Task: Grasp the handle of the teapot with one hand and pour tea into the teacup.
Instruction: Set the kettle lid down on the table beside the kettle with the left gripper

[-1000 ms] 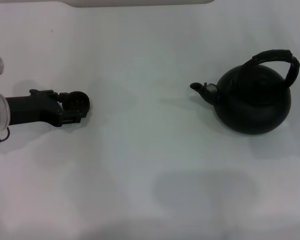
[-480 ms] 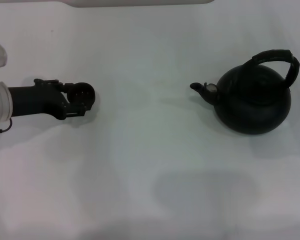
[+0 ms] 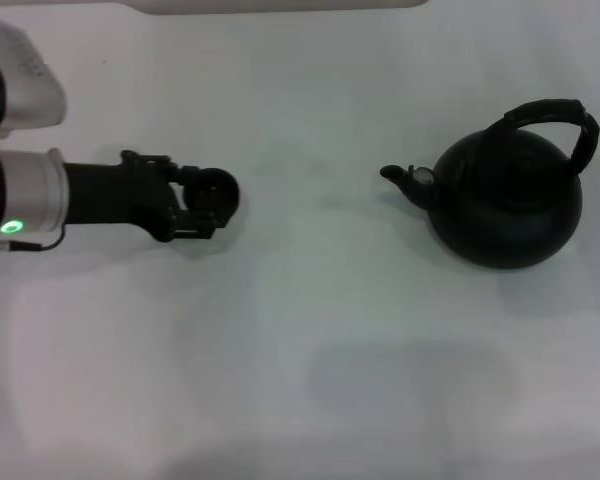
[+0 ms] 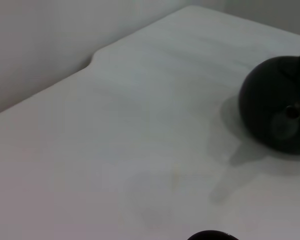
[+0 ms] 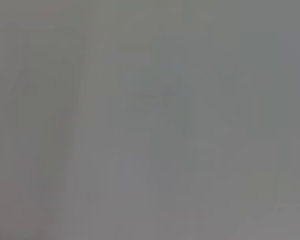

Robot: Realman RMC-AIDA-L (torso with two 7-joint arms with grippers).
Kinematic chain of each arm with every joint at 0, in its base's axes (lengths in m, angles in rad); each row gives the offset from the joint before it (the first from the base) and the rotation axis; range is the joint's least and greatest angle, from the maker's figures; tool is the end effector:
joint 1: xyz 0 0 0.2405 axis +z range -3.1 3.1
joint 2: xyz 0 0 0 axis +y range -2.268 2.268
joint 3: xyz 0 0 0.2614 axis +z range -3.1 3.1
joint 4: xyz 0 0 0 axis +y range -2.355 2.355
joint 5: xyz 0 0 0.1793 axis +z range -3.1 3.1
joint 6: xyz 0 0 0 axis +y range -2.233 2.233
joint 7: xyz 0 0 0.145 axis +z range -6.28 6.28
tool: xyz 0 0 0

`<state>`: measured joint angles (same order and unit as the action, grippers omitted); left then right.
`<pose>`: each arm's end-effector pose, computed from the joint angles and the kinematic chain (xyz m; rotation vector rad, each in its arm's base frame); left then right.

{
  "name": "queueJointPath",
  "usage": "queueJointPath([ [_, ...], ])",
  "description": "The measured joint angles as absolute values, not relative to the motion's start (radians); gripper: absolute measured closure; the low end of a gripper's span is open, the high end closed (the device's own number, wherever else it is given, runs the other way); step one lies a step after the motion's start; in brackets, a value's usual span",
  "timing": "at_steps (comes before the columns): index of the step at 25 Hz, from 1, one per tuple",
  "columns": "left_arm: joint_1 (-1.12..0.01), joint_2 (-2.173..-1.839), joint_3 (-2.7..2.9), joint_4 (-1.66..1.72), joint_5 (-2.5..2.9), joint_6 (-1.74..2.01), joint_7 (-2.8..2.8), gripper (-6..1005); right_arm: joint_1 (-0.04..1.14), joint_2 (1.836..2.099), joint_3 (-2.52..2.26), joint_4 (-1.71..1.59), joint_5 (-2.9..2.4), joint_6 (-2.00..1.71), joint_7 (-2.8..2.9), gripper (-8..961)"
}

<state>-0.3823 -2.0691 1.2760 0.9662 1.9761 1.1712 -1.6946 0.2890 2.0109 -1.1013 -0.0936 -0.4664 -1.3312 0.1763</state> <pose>-0.2547 0.3100 -0.0305 -2.7192 -0.6105 -0.1889 0.3597 0.2720 0.0518 -1.6171 0.3511 0.5466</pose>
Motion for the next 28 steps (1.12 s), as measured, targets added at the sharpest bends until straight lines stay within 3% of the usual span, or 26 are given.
queueJointPath([
  [20,-0.609,-2.075,1.345,0.753,1.946,1.156,-1.710,299,0.287,2.016,-1.165,-0.083,-0.466,-1.416,0.182,76],
  [28,-0.619,-2.079,1.345,0.715,1.923,1.091,-1.680,299,0.287,2.016,-1.195,-0.082,-0.466,-1.456,0.193,76],
])
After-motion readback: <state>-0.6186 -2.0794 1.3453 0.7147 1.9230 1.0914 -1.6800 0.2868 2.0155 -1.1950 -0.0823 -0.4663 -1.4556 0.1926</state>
